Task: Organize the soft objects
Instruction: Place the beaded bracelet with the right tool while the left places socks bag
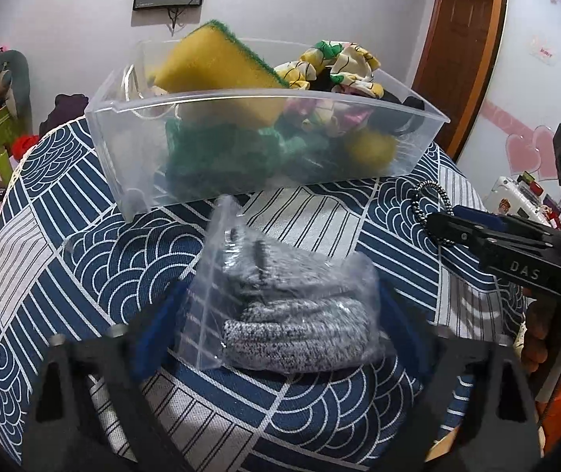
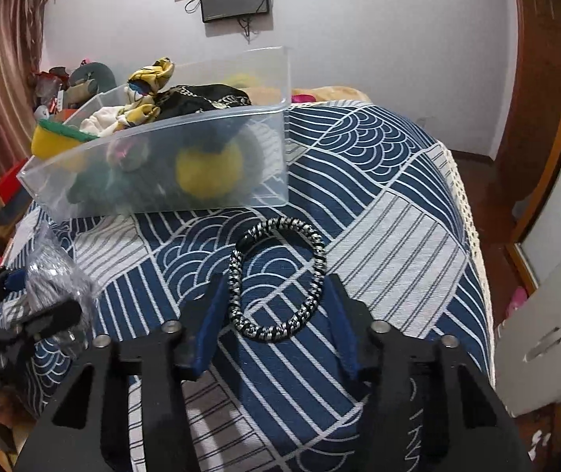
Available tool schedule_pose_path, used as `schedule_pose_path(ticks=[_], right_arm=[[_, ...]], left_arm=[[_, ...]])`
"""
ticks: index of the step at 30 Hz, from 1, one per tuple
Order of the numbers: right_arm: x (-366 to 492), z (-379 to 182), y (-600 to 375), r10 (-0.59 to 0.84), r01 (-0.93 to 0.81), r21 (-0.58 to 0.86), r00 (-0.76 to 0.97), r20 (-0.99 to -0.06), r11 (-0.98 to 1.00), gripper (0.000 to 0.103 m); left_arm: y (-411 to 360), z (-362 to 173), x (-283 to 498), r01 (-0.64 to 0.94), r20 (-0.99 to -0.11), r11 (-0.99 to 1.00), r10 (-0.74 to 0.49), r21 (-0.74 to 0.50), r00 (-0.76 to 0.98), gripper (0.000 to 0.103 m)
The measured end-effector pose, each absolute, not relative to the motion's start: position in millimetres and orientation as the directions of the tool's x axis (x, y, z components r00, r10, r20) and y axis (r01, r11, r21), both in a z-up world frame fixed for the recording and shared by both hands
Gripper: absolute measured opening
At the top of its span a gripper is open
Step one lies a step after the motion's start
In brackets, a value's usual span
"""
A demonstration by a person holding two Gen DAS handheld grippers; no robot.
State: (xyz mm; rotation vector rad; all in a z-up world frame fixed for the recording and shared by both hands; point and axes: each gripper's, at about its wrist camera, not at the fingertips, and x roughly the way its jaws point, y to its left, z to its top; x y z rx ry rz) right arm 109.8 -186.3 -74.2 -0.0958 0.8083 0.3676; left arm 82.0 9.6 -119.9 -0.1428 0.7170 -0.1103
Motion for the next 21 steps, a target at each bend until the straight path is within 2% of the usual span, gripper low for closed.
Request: schedule_pose_path(ticks=[4,6,10,21], right_arm=[[109,-73,-184,0.303,-0.377,0.06,0.63,-0.715,0.924,0.019],[108,-74,-185,0.323,-0.393,0.072,0.623,-0.713,0.917,0.012],[109,-73,-184,0.331,-0.407,0.067,0.625,-0.707,0.911,0.006],[103,-45,-184,0.385,-0.43,0.092,0.669,-0.636,0.898,0.006]], left_arm=[[11,-119,76,0.068,-0.633,0.982,-0.166,-0.176,0.756,0.061],[12,-117,78,0.077,-0.63,0.982,-0.172,-0.175,0.757,0.058],[12,-115,77,0.082,-0.623,0.981,-0.175,-0.176,0.762,0.05],[14,-84,60,0.075,-0.534,0.989,-0.131,-0.126,0.836,0.048]])
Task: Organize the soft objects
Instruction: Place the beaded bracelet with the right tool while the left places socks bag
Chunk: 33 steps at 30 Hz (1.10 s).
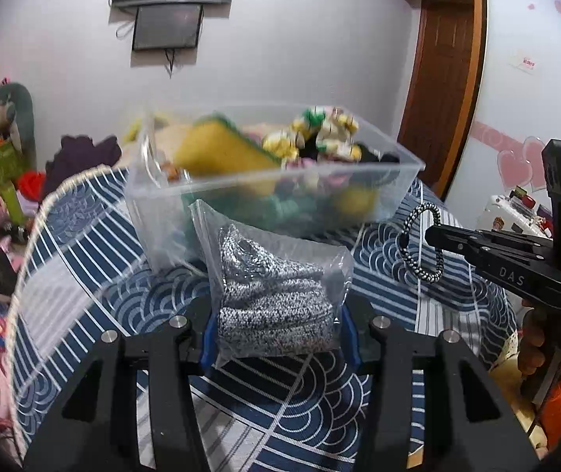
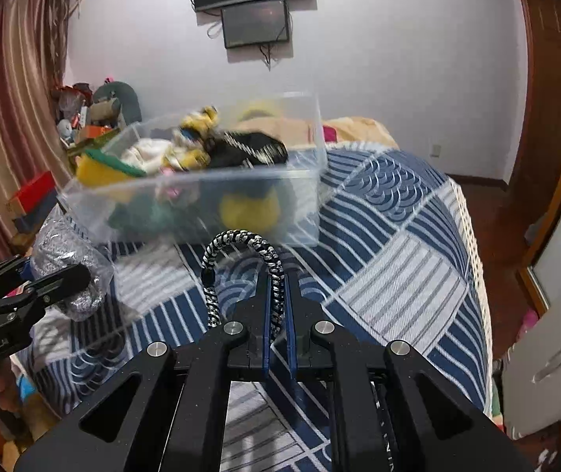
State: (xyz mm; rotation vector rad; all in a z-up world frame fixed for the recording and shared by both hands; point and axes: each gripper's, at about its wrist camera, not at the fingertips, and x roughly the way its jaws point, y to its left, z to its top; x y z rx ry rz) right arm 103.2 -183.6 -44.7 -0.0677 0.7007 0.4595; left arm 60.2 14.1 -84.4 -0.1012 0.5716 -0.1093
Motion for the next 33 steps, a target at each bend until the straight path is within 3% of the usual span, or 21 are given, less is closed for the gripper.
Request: schedule_pose_path(ticks=[13,20,25,33], right_arm=[[116,14,-152,0.44,-0.474,0.066,0.745,-0.5,0.878,0.006],[137,21,-135,0.441,-0.466,0.069,0.764,-0.471,0.882,0.006],[150,13,-120,0.431,-0.465,0.06,0.757,-0.492,0.883,0.006],[163,-11,-109,0.4,-0.457,0.045,0.722,-0.564,0.888,0.006]], left_arm=[[34,-24,66,0.035,-0.388,0.992,-0.08,-0.12,0.918,0.049],[50,-6,92,0.018,-0.354,0.986,-0.076,-0.165,0.932,0.049],[56,-6,117,0.011,-0.368,0.984,-0.077,-0.178,0.927,0.049],[52,-35,160,-0.004,-0.461,0.987,-0.072,-0.162,0.885,0.049]])
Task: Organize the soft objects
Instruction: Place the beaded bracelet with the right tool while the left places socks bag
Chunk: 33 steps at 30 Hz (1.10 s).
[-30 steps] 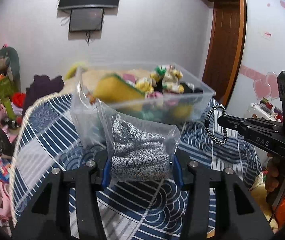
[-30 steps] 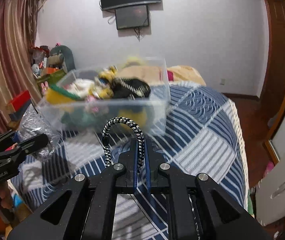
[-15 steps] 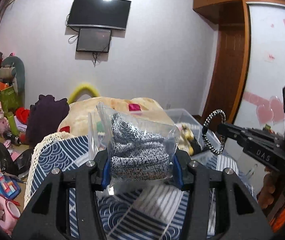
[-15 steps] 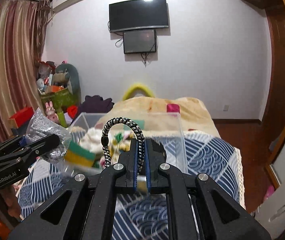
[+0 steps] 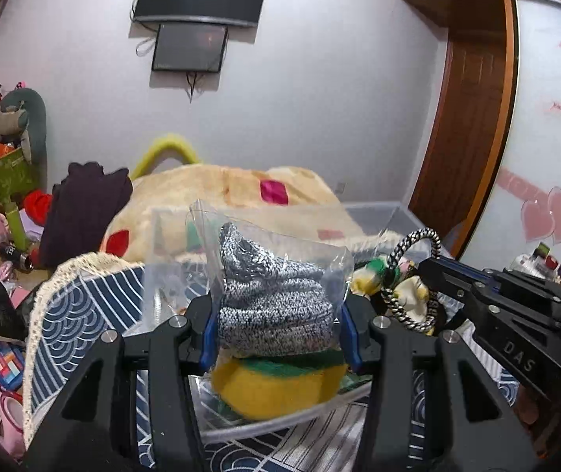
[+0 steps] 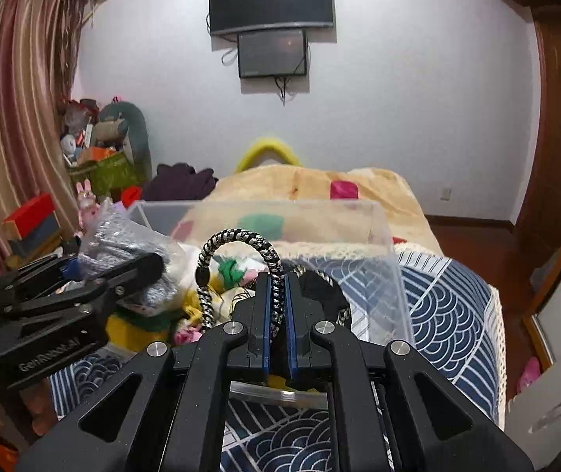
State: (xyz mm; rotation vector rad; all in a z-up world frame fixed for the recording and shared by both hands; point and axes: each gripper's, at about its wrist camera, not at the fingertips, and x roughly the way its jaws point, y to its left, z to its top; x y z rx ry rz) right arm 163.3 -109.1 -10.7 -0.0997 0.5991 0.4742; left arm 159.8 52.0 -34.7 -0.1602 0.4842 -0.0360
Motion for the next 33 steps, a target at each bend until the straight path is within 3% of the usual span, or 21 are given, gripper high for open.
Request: schedule_pose_path(ticks=[6,8,11,20,27,33], right_arm=[[166,-17,-112,0.392,-0.459,0.046,0.698,-0.599,0.887,0.007],[164,-17,-114,0.388,-0.456,0.047,0.694,-0.607,0.888,0.011],[161,-14,-120,0.385,-0.447,0.049,0.703,-0.598,0.893,0.025],[138,10,-139,0.416,-0.462,0.054,0.734,-0.538,0.885,0.03],[111,39,-148,0.454,-0.487,0.049,0.768,-0.452,0.872,0.044],[86,57,-152,0.474,-0.498,0.041,0.792,-0.385,0.866,0.067]], left_arm=[[45,-49,170,0.007,-0.505,0.992,-0.072,-0.13,0.86,0.055],[43,-49,167,0.012,-0.506,0.991,-0.079,-0.135,0.859,0.059],[43,-49,163,0.007,-0.51,0.989,-0.082,-0.147,0.856,0.06],[46,-30,133,0.014,-0.459,0.989,-0.082,-0.15,0.885,0.068],[43,-5,95,0.025,-0.384,0.991,-0.073,-0.128,0.921,0.068],[40,14,63,0.047,-0.328,0.992,-0.084,-0.118,0.941,0.081]])
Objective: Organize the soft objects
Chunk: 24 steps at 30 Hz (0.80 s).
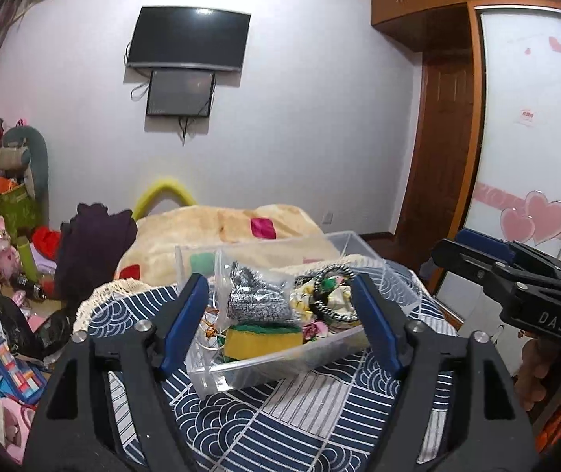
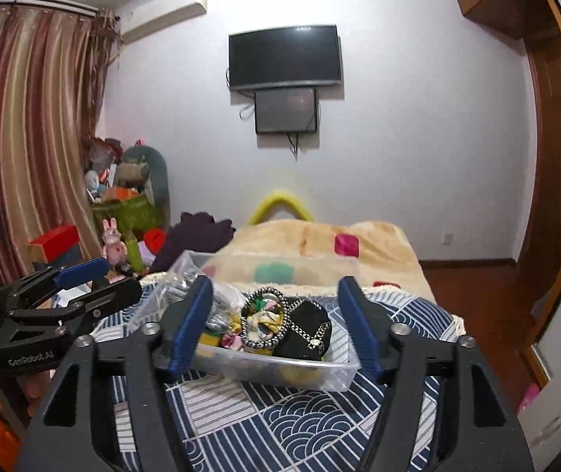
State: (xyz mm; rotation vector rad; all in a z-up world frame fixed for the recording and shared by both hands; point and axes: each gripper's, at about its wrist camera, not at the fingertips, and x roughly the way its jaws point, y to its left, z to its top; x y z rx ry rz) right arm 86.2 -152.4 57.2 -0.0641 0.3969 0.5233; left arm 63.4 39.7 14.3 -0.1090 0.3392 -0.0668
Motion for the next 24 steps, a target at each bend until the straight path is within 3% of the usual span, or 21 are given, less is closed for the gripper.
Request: schedule_pose_path(ticks=[6,24], right_arm=[[73,56,-154,0.476,-0.497,0.044,0.799,-0.366,0.867,0.081],[61,38,-163,0.473,-0.484,0.072,0.798,-0.374,0.872,0.084]], left_arm=[[31,24,35,0.052,-0.282,0.995,-0.075,-0.087,0.957,0.097],[20,16,11,0.062,-0.274,0.995,-0.08,-0.074,0.958,0.101]])
